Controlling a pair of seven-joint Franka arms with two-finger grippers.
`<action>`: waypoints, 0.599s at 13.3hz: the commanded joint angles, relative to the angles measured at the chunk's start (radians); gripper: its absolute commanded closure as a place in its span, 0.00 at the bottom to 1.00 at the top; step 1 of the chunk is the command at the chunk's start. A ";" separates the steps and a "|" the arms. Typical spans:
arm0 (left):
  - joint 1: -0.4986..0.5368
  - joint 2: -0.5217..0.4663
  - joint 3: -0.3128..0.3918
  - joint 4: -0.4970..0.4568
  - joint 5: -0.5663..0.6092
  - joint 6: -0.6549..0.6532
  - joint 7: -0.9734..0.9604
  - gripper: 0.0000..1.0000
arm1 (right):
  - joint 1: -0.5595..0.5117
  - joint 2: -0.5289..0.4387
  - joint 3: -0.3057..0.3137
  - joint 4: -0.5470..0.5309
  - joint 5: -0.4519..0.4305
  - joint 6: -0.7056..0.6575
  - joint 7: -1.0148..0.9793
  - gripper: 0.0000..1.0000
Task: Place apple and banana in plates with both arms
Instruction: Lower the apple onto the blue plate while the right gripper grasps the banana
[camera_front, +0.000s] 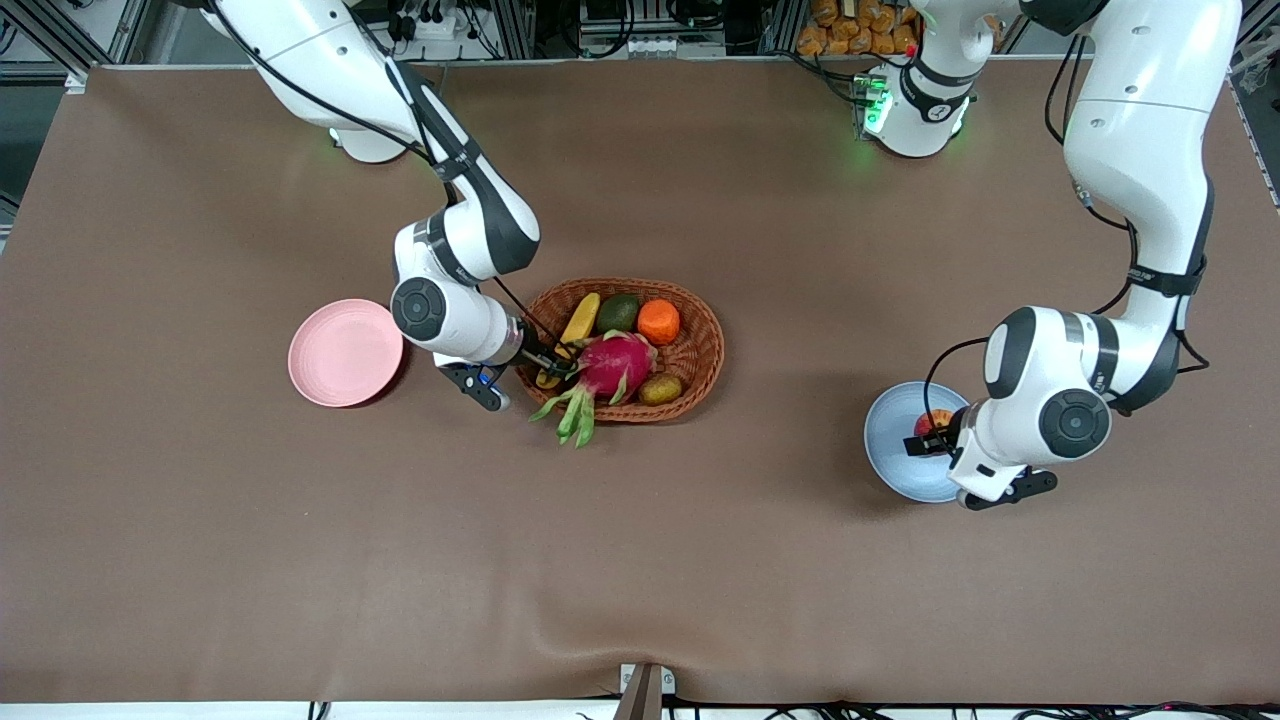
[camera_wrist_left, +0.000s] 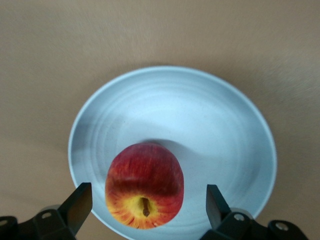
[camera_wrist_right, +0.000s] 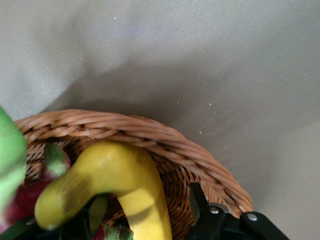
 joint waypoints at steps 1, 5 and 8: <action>0.002 -0.085 -0.002 -0.012 0.012 -0.054 0.001 0.00 | 0.023 0.037 -0.009 0.036 0.022 0.015 0.011 0.25; 0.007 -0.179 -0.024 -0.009 0.012 -0.132 0.001 0.00 | 0.029 0.045 -0.011 0.041 0.020 0.017 0.010 0.68; 0.004 -0.234 -0.035 -0.009 0.012 -0.169 0.001 0.00 | 0.018 0.042 -0.009 0.055 0.020 0.000 0.008 1.00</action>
